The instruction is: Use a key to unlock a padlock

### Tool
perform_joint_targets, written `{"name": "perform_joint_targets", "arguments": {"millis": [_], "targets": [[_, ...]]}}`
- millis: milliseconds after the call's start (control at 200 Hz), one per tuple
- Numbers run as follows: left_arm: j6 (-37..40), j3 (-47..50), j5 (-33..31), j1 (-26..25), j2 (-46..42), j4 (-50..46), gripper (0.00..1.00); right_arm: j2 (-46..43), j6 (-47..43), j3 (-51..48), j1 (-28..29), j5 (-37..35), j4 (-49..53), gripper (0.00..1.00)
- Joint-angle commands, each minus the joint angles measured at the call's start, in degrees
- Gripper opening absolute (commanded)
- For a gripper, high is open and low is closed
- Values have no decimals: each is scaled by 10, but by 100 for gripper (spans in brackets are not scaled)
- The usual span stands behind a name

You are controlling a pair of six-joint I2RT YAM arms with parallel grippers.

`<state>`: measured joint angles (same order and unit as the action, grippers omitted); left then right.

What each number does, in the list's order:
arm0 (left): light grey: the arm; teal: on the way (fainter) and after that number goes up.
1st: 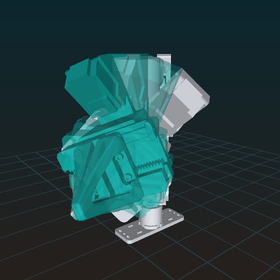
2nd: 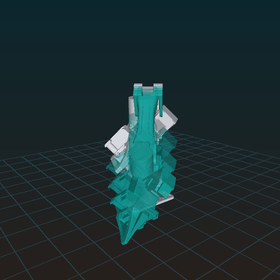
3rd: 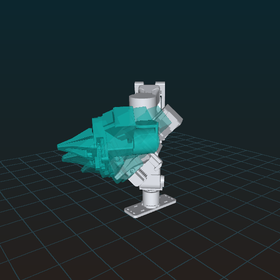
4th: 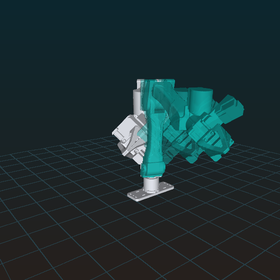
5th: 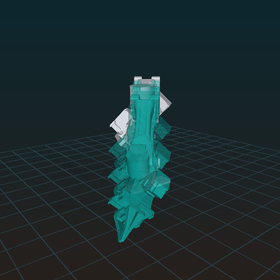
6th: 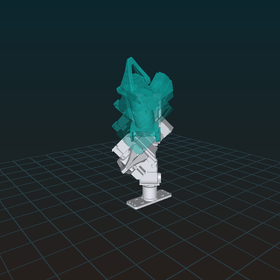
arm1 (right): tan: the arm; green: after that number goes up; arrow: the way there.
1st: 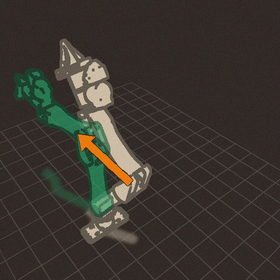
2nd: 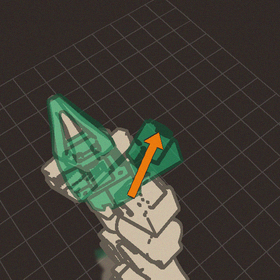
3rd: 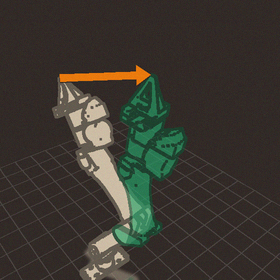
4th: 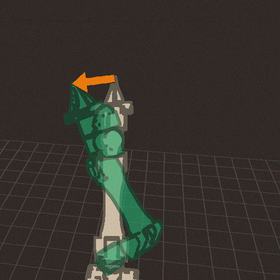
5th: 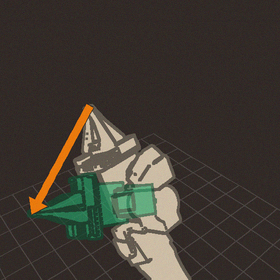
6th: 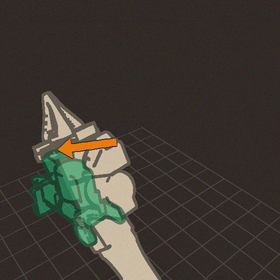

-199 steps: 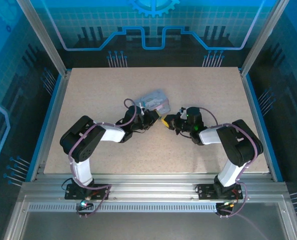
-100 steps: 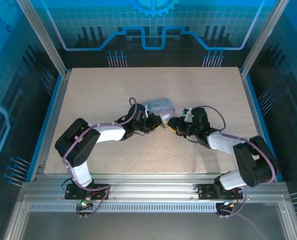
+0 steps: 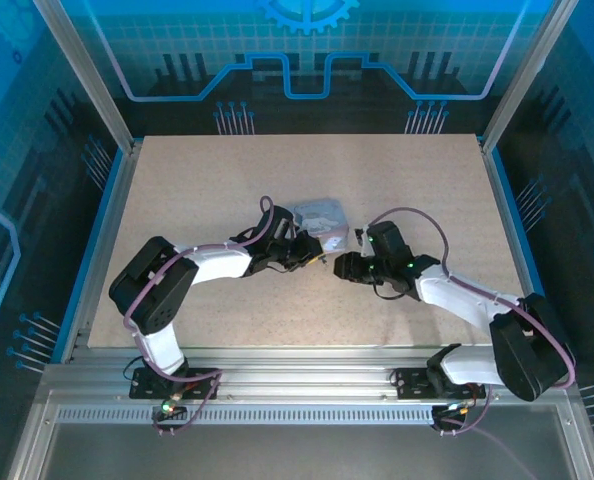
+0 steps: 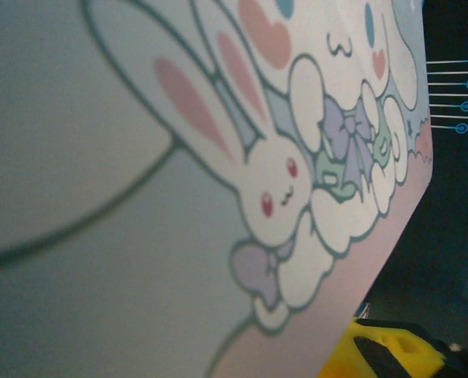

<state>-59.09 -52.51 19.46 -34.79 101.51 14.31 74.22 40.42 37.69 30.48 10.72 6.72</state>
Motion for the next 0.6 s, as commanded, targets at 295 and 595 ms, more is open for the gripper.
{"name": "perform_joint_targets", "arguments": {"millis": [295,595], "targets": [[12,-28,42,3,-28,-4,0,54,-95,65,52,-71,23,46],[-5,-23,66,9,-26,19,0,73,-130,81,64,-90,16,44]]}}
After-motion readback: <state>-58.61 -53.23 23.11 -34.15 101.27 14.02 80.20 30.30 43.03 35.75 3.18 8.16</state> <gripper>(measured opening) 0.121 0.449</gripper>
